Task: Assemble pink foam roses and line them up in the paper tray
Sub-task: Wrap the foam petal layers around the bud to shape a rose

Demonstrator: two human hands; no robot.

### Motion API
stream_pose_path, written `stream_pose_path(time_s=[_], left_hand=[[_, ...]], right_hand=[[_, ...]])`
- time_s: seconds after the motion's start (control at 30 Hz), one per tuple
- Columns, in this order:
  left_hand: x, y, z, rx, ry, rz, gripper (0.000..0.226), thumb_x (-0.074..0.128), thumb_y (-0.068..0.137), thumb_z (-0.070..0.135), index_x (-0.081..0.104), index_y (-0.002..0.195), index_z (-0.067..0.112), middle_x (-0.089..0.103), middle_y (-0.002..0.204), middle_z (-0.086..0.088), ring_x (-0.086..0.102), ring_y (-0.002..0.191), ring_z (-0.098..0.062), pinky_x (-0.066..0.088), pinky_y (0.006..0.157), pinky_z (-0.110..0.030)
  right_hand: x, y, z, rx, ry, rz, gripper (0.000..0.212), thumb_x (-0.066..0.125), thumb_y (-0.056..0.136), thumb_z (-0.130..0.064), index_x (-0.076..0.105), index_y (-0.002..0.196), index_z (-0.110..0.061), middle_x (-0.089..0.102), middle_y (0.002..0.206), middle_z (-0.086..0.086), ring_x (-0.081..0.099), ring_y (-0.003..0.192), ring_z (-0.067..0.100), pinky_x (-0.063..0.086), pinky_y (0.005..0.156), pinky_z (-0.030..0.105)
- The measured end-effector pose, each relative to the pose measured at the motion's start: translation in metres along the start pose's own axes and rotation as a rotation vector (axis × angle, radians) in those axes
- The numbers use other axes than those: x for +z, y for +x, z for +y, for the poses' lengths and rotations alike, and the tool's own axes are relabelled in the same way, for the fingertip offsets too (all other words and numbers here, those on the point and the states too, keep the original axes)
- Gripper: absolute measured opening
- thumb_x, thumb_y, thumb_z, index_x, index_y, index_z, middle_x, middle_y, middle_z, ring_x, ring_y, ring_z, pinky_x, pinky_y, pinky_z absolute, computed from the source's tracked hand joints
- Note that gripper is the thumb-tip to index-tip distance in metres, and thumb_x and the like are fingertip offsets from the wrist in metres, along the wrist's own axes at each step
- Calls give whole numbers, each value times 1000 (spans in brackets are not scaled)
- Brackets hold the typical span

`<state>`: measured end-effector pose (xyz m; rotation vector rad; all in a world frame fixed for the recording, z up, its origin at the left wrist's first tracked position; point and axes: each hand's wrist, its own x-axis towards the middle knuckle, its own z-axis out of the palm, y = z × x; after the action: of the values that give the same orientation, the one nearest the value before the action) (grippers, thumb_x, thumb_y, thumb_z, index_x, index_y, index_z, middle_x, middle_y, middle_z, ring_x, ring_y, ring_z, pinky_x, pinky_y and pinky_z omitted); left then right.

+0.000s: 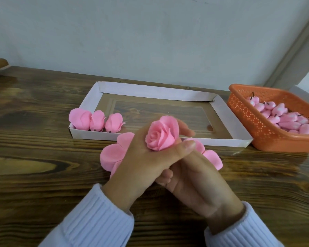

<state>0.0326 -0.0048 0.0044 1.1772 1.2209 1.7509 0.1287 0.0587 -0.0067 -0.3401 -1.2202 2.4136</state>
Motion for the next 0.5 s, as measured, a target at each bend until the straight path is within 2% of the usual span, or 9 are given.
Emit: stream_pose_path(time_s=[0.07, 0.1, 0.17, 0.2, 0.23, 0.3, 0.37, 0.43, 0.5], left_hand=[[1, 1, -1, -33, -1, 65, 26, 79, 61, 42, 73, 81, 27, 68, 64, -14, 47, 35, -5, 39, 38, -16], [2, 1, -1, -30, -13, 100, 25, 84, 57, 38, 73, 76, 26, 71, 76, -16, 53, 39, -5, 40, 38, -16], [2, 2, -2, -16, -16, 135, 21, 84, 55, 36, 70, 69, 27, 75, 86, -2, 70, 64, -9, 50, 50, -19], [2, 2, -2, -6, -5, 131, 17, 79, 58, 37, 68, 67, 30, 74, 87, 3, 72, 75, -12, 53, 56, -24], [3, 2, 0, 9, 3, 115, 13, 75, 60, 39, 65, 65, 32, 73, 88, 6, 71, 76, -11, 54, 58, -26], [2, 0, 1, 24, 3, 82, 12, 74, 62, 38, 63, 65, 34, 73, 93, 9, 62, 54, -5, 48, 46, -23], [3, -1, 1, 11, 18, 62, 11, 76, 65, 36, 68, 72, 33, 73, 100, 10, 49, 40, -3, 40, 38, -18], [4, -1, 1, -14, -6, 83, 8, 78, 68, 32, 73, 73, 32, 74, 98, 10, 53, 41, -4, 41, 38, -19], [3, 0, 2, -13, -32, 116, 8, 78, 64, 35, 73, 68, 30, 75, 90, 8, 69, 64, -9, 49, 47, -23]], right_hand=[[-2, 1, 2, 8, -33, 12, 25, 50, 91, -26, 57, 88, -2, 50, 67, 12, 46, 61, 17, 43, 64, 29], [-3, 1, 3, 12, -54, 11, 29, 50, 91, -27, 61, 93, -1, 55, 77, 17, 50, 71, 24, 41, 74, 36], [-2, 1, 3, 4, -46, -23, 34, 53, 89, -28, 64, 112, -5, 55, 107, 23, 48, 97, 33, 32, 86, 47], [-1, 1, 2, -5, -27, -46, 37, 56, 87, -28, 63, 117, -8, 53, 111, 21, 47, 98, 33, 33, 85, 45], [0, 1, 1, -14, -11, -62, 39, 58, 85, -27, 61, 118, -8, 53, 108, 19, 50, 92, 29, 37, 80, 39], [0, 0, 0, -26, -9, -45, 33, 58, 84, -26, 56, 109, -4, 48, 89, 15, 48, 72, 17, 38, 63, 28], [-3, 0, 2, -15, -43, 16, 25, 54, 88, -28, 52, 97, -5, 44, 73, 11, 44, 61, 12, 33, 59, 26], [-4, 1, 4, 3, -78, 21, 27, 52, 90, -30, 54, 97, -3, 53, 72, 7, 51, 63, 12, 39, 63, 26], [-2, 1, 4, 0, -60, -6, 33, 53, 89, -29, 62, 108, -3, 62, 92, 13, 57, 84, 22, 39, 79, 36]])
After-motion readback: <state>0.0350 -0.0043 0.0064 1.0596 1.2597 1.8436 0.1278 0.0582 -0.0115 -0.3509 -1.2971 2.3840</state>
